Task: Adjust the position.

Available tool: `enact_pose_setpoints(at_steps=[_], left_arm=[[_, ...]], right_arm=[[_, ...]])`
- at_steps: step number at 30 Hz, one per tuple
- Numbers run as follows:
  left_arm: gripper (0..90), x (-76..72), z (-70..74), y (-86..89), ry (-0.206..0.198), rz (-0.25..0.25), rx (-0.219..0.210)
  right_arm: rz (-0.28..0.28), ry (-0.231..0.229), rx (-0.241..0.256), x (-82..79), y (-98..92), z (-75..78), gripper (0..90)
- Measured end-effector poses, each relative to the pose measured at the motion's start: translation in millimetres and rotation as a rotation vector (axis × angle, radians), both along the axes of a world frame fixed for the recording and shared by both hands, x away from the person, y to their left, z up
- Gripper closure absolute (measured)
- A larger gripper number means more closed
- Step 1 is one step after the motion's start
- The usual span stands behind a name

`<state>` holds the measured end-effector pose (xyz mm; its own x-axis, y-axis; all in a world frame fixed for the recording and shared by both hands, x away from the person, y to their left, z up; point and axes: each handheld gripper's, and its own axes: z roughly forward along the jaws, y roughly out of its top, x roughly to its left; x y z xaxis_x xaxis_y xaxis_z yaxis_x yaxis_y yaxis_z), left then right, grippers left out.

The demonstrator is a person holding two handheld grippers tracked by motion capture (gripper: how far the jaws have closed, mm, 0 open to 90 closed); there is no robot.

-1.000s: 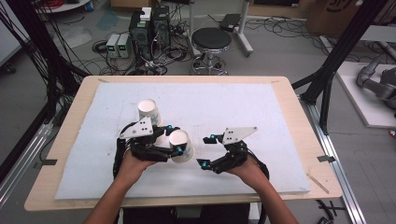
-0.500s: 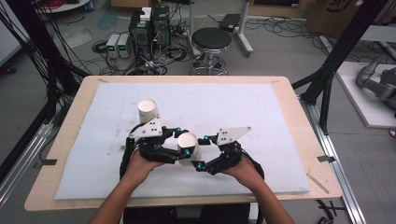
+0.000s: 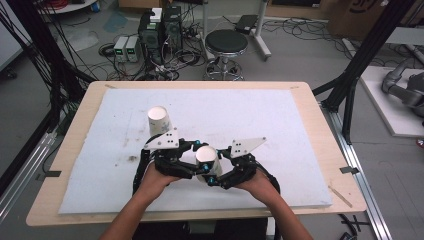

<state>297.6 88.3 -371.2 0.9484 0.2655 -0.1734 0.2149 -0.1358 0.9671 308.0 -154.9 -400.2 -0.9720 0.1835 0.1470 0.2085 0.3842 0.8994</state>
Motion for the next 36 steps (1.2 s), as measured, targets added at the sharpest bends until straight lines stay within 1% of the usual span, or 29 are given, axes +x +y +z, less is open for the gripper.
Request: enact_pose_setpoints(at_steps=[3,9,10,11,12,13,15,16,17,18,19,22,23,24,25,26,28,29,30,33,34,35,36], left_arm=[[36.3,-0.2,-0.4,0.1,0.001,0.001,-0.002],[35.0,-0.2,-1.8,-0.5,0.004,0.003,-0.003],[33.9,-0.7,-2.2,-0.9,-0.004,0.011,0.007],[30.1,-1.0,-2.2,-1.5,-0.008,0.028,0.017],[22.6,-1.0,-2.1,-2.0,-0.006,0.043,0.026],[16.8,-0.6,-1.7,-1.5,-0.004,0.045,0.037],[15.7,-0.9,-0.3,1.2,-0.009,0.028,0.045],[15.7,-1.5,0.5,2.3,-0.010,0.023,0.043],[15.7,-1.6,1.5,3.9,-0.016,0.019,0.055],[15.7,-1.6,1.5,3.9,-0.016,0.019,0.055],[15.7,-2.4,2.6,5.5,-0.021,0.017,0.080],[15.7,-3.4,3.0,7.5,-0.021,0.001,0.115],[15.7,-3.6,2.9,7.9,-0.022,-0.001,0.123],[15.7,-3.9,2.8,8.3,-0.021,0.000,0.131],[15.7,-3.9,2.8,8.3,-0.021,0.000,0.131],[15.7,-4.2,2.6,9.0,-0.017,-0.007,0.144],[15.8,-4.5,2.5,8.9,-0.018,-0.008,0.149],[15.9,-4.8,2.3,8.7,-0.016,-0.012,0.154],[16.1,-5.2,2.3,8.5,-0.017,-0.018,0.168],[16.4,-5.4,1.9,7.7,-0.014,-0.020,0.178],[16.4,-5.6,1.6,7.3,-0.010,-0.024,0.182],[17.1,-5.5,1.4,6.8,-0.009,-0.027,0.190],[17.1,-5.4,0.8,5.8,-0.008,-0.030,0.202]], right_arm=[[0.002,0.004,-0.001,0.2,-0.6,-0.5,25.9],[0.005,-0.004,-0.006,0.2,-0.5,-0.9,27.7],[0.005,-0.009,-0.011,0.4,-0.9,-0.9,27.9],[0.000,-0.009,-0.017,0.2,-1.1,-0.9,28.0],[0.003,-0.008,-0.017,0.2,-1.2,-1.0,28.1],[0.005,-0.010,-0.023,0.0,-1.3,-1.1,28.1],[0.002,-0.021,-0.036,-0.3,-1.1,-1.4,28.2],[0.001,-0.025,-0.049,-0.5,-1.0,-1.6,28.2],[-0.001,-0.031,-0.059,-0.7,-0.5,-2.1,28.2],[0.000,-0.037,-0.078,-0.8,-0.1,-2.3,28.2],[-0.001,-0.043,-0.095,-1.0,0.4,-2.4,28.2],[0.006,-0.071,-0.155,-2.0,1.7,-0.7,28.2],[0.007,-0.082,-0.171,-2.2,2.1,-0.1,28.2],[0.012,-0.084,-0.186,-2.7,2.6,1.1,28.2],[0.012,-0.084,-0.186,-2.7,2.6,1.1,28.2],[0.017,-0.098,-0.216,-2.7,3.2,3.7,28.2],[0.020,-0.116,-0.247,-2.6,4.1,7.3,28.1],[0.023,-0.123,-0.262,-2.6,4.8,9.4,28.2],[0.028,-0.128,-0.275,-2.7,5.5,11.4,28.2],[0.049,-0.151,-0.323,-2.6,8.4,17.1,28.2],[0.049,-0.151,-0.323,-2.6,8.4,17.1,28.2],[0.062,-0.163,-0.362,-2.6,10.8,20.2,28.2],[0.068,-0.171,-0.380,-2.5,12.0,21.6,28.2]])
